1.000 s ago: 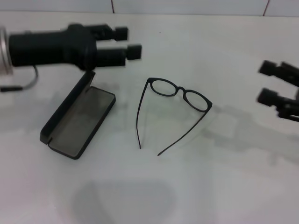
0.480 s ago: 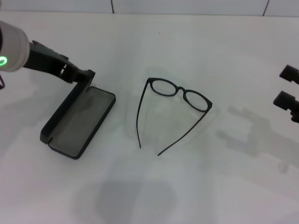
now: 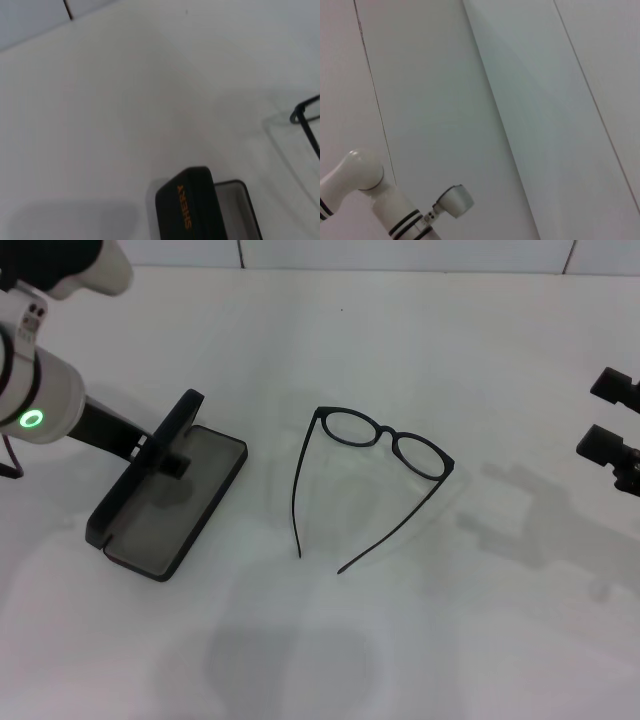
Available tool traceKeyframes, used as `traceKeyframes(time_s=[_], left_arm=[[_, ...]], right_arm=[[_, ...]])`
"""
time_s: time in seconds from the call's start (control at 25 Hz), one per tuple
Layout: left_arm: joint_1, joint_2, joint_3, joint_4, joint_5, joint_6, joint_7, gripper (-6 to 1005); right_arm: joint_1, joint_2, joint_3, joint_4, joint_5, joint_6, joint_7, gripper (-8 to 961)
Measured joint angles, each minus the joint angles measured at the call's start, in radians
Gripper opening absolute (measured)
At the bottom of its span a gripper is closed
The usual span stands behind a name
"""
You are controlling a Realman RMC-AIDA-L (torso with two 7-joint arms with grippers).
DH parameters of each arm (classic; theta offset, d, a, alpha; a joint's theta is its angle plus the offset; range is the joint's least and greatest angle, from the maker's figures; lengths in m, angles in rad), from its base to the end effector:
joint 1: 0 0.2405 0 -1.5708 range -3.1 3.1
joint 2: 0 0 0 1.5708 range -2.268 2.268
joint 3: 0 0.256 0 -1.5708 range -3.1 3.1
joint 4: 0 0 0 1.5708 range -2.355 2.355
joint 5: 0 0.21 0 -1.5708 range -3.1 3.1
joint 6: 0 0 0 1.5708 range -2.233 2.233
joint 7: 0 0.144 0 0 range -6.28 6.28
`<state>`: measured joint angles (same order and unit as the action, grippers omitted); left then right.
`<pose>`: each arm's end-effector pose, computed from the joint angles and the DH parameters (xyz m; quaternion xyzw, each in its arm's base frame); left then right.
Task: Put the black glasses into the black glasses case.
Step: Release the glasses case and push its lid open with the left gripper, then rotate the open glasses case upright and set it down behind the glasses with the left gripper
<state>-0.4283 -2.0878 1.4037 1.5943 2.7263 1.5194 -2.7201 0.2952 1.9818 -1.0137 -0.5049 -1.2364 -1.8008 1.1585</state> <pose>-0.1989 0.3404 0.0336 -0.8669 -0.3760 0.1589 0.2861 0.2720 0.2677 0.0432 -0.8487 0.1603 0.4772 0.1620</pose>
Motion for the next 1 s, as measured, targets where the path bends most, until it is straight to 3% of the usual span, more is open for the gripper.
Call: traceKeyframes(time_s=[0.4, 0.84, 1.0], left_arm=[[-0.057, -0.004, 0.016, -0.111, 0.099, -0.011, -0.008, 589], [-0.066, -0.005, 0.046, -0.113, 0.101, -0.012, -0.01, 361], [-0.063, -0.004, 0.047, -0.091, 0.098, -0.012, -0.011, 228]], right_arm=[[-0.005, 0.003, 0.0, 0.018, 0.0, -0.001, -0.018, 843], [-0.021, 0.004, 0.001, 0.042, 0.0, -0.017, -0.028, 844], [-0.028, 0.005, 0.001, 0.042, 0.0, -0.025, -0.028, 844]])
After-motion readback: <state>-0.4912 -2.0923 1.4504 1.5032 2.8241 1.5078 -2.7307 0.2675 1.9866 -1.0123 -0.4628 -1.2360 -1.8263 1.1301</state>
